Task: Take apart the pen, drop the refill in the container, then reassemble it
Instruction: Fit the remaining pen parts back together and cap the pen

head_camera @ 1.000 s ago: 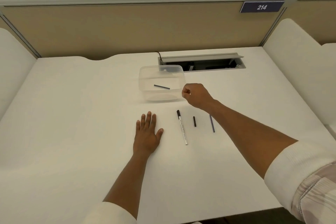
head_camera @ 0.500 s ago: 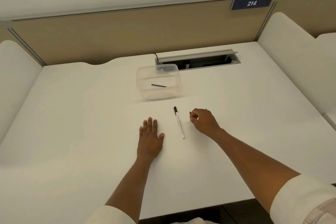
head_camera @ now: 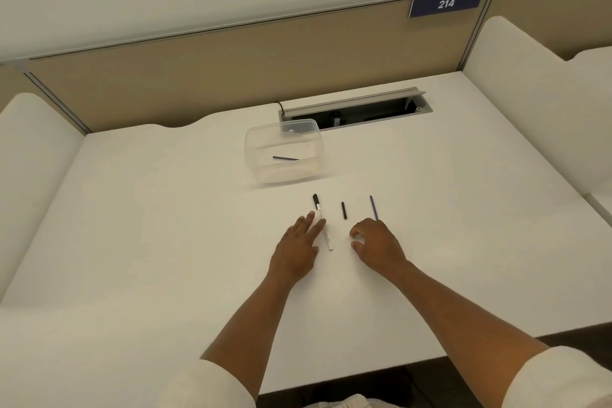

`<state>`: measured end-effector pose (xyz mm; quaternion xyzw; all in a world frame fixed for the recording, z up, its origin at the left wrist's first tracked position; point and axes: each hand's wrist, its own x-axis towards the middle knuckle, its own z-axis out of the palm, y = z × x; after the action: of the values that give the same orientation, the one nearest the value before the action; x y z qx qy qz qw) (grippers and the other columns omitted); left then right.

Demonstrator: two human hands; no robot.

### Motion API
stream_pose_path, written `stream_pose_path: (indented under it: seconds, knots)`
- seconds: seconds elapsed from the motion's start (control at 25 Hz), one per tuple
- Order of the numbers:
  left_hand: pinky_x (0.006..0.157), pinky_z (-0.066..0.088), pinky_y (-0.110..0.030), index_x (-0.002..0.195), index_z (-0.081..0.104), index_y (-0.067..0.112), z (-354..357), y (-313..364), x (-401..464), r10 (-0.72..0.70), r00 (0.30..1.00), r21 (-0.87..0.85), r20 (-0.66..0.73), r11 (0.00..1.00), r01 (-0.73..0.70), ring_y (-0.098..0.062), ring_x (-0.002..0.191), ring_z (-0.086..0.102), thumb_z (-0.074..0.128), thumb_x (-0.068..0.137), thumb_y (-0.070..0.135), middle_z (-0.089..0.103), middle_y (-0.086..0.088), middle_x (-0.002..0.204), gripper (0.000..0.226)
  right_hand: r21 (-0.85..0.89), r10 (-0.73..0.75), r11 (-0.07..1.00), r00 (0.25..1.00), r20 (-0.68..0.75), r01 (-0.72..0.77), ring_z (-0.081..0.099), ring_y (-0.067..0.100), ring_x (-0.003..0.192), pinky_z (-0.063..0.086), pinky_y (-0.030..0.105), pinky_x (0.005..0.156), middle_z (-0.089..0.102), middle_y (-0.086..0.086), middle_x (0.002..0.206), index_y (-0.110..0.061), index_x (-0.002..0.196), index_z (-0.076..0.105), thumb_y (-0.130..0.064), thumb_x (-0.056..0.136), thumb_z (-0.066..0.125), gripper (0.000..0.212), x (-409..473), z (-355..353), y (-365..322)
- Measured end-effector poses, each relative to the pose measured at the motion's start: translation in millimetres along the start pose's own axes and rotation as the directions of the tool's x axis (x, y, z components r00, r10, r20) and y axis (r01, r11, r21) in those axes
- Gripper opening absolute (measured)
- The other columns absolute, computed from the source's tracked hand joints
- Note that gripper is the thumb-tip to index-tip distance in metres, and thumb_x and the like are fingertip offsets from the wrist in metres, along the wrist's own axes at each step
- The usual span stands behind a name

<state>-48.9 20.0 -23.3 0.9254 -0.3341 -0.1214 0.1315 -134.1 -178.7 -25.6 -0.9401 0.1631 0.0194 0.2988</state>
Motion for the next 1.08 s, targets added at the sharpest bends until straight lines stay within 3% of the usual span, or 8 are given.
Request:
stream_pose_path:
  seconds: [0.16,0.36,0.64,0.88,1.08]
  knots:
    - [0.117,0.024,-0.034,0.147,0.037,0.031,-2,6,10,0.079,0.997,0.061,0.022,0.995,-0.081,-0.019,0.148,0.019,0.051,0.096,0.014,0.020,0.003,0.161,0.055,0.023,0.001,1.000,1.000,0.005,-0.001,0.050,0.013,0.110,0.042,0.028,0.084,0.060,-0.009,0.112,-0.024,0.106,0.062,-0.022,0.089,0.060,0.018,-5,3,4]
    - [0.111,0.030,-0.032,0.123,0.061,0.024,-6,8,18,0.134,0.990,0.114,-0.041,0.985,-0.128,-0.018,0.136,0.039,0.060,0.086,0.013,0.044,0.000,0.150,0.038,0.075,0.043,0.996,0.999,0.014,-0.044,0.049,0.008,0.104,0.038,0.025,0.080,0.061,-0.012,0.108,-0.027,0.101,0.061,-0.024,0.088,0.061,0.014,-4,5,9]
    - [0.109,0.030,-0.036,0.108,0.069,0.022,-8,6,16,0.177,0.982,0.175,-0.062,0.971,-0.163,-0.023,0.137,0.039,0.065,0.087,0.015,0.051,0.001,0.144,0.022,0.062,0.047,0.997,0.999,0.011,-0.048,0.049,0.008,0.099,0.037,0.026,0.076,0.060,-0.012,0.104,-0.030,0.095,0.058,-0.024,0.087,0.060,0.011,-2,6,10]
    - [0.094,0.040,-0.036,0.093,0.067,0.018,-6,1,16,0.245,0.966,0.199,-0.079,0.954,-0.226,-0.022,0.116,0.054,0.064,0.085,0.013,0.065,0.002,0.118,0.009,0.037,-0.011,0.999,1.000,-0.002,0.011,0.051,0.014,0.101,0.045,0.032,0.084,0.063,-0.007,0.103,-0.020,0.096,0.063,-0.018,0.089,0.058,0.009,0,-1,6]
    - [0.082,0.036,-0.033,0.094,0.058,0.016,-16,6,24,0.190,0.972,0.157,-0.142,0.973,-0.167,-0.027,0.088,0.057,0.053,0.092,0.015,0.063,-0.001,0.085,0.006,0.017,-0.046,0.999,0.994,-0.097,0.048,0.055,0.022,0.091,0.042,0.030,0.078,0.063,0.002,0.092,-0.013,0.091,0.064,-0.011,0.091,0.053,0.012,8,-12,8]
